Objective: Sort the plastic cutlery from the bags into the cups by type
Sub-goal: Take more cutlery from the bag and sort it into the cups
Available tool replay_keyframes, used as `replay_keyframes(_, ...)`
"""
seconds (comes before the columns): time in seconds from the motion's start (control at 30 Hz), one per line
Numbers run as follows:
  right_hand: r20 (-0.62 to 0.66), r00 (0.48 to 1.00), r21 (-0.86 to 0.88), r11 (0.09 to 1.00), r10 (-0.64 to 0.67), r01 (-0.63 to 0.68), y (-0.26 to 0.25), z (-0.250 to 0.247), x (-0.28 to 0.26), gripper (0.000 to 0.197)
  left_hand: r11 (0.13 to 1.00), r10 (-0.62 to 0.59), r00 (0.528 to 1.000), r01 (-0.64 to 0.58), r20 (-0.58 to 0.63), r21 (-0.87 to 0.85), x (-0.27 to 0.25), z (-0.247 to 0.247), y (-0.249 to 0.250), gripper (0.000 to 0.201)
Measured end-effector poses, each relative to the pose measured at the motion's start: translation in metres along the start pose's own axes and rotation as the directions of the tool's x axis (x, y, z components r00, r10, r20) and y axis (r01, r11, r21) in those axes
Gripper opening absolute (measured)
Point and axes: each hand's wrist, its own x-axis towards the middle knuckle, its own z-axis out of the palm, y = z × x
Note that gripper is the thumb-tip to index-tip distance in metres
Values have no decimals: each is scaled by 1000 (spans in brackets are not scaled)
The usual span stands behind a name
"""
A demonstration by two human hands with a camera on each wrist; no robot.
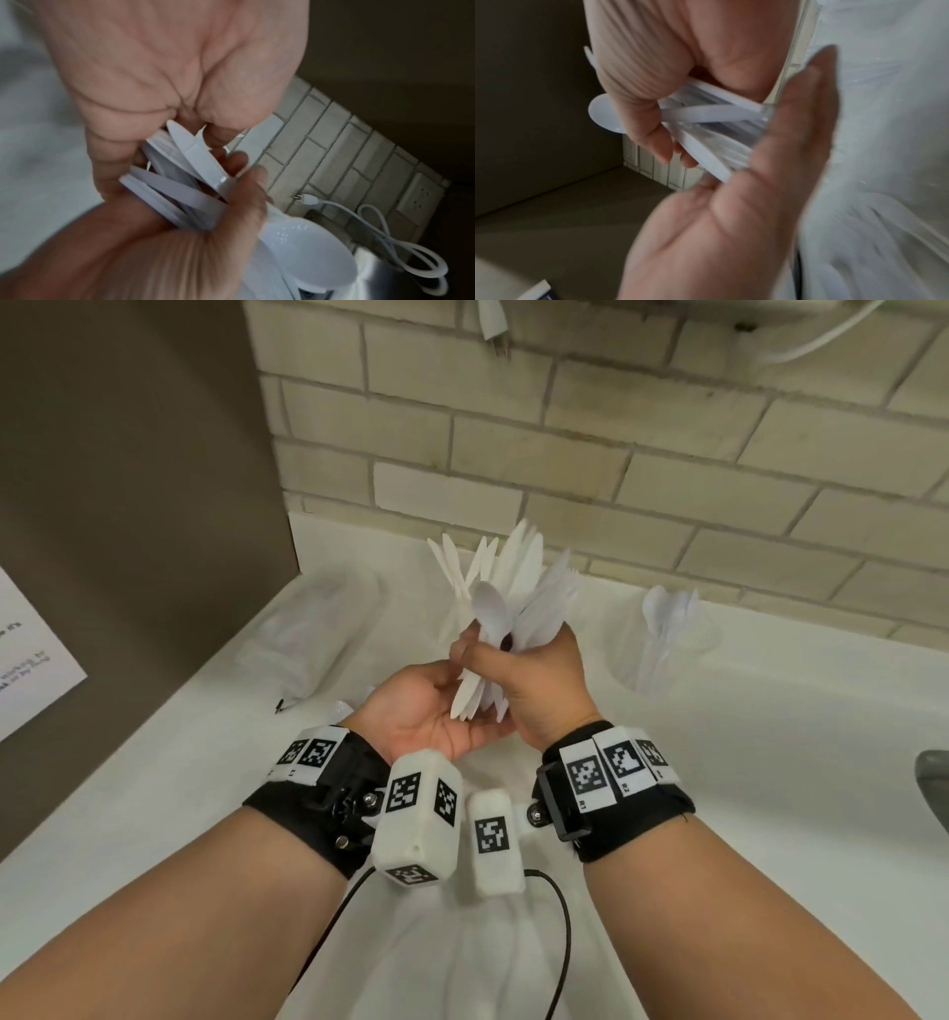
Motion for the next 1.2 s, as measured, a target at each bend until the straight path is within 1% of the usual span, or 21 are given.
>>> replay_keyframes(0.07,-10,1000,0,1000,18,-18,2,2,-3,34,1000,17,1000,-17,-2,-10,1,1,1,42)
replay_keyframes(0.2,-27,999,24,999,37,-37,5,2,0,38,1000,17,1000,-17,-6,-16,2,0,1,43)
replay_keyframes(0.27,-22,997,18,997,70,-70,7,5,-1,43,998,-9,999,7,37,60,0,1,2,50)
replay_keyframes(0.3,-16,996,20,996,91,-90,7,5,-3,41,992,-38,997,31,62,120,-2,1,3,58)
replay_keyframes(0.33,1,994,36,993,108,-108,8,4,-3,34,979,-47,996,32,71,200,-3,1,3,67)
replay_keyframes(0.37,33,991,58,990,127,-129,6,2,-4,22,958,-17,996,-8,82,288,-6,0,4,73)
replay_keyframes(0.4,91,986,89,985,141,-149,4,-1,-5,12,925,49,993,-87,109,371,-8,1,5,77)
replay_keyframes(0.47,244,956,82,979,162,-187,0,-3,-9,17,830,157,970,-231,183,507,-13,4,7,85)
replay_keyframes(0.5,326,930,34,981,171,-192,-2,-2,-12,18,779,182,964,-263,196,570,-16,8,8,88)
replay_keyframes(0.53,386,904,-17,981,184,-193,-3,0,-16,19,723,202,960,-278,191,632,-18,12,10,84)
replay_keyframes(0.6,463,851,-35,965,247,-261,-3,2,-23,25,622,246,950,-305,190,721,-23,20,12,60)
replay_keyframes(0.67,496,828,-24,957,262,-289,-3,3,-24,23,575,294,935,-337,196,745,-26,25,12,38)
replay_keyframes(0.73,487,840,-63,968,241,-241,-5,1,-21,20,552,371,909,-380,189,742,-27,31,10,24)
replay_keyframes(0.83,416,886,-189,972,206,-137,-6,2,-16,36,567,520,850,-419,86,709,-27,38,5,12)
replay_keyframes(0.87,374,901,-234,963,219,-136,-5,2,-14,36,562,561,827,-420,45,712,-28,41,5,11)
replay_keyframes(0.93,302,924,-287,947,236,-148,-5,6,-14,26,548,605,796,-417,0,726,-29,46,5,13)
replay_keyframes(0.97,280,932,-287,947,230,-148,-5,8,-15,21,550,604,797,-421,4,721,-29,46,6,15)
replay_keyframes(1.03,314,925,-223,964,212,-145,-7,9,-17,21,571,523,849,-414,74,709,-29,43,11,23)
replay_keyframes(1.1,437,871,-129,974,225,-187,-10,6,-20,29,576,376,910,-375,172,726,-30,37,16,34)
replay_keyframes(1.13,494,837,-103,972,234,-212,-10,4,-21,32,569,326,923,-365,206,737,-32,35,17,38)
replay_keyframes(1.2,556,797,-94,970,238,-224,-9,3,-21,36,532,315,915,-390,252,751,-32,32,19,31)
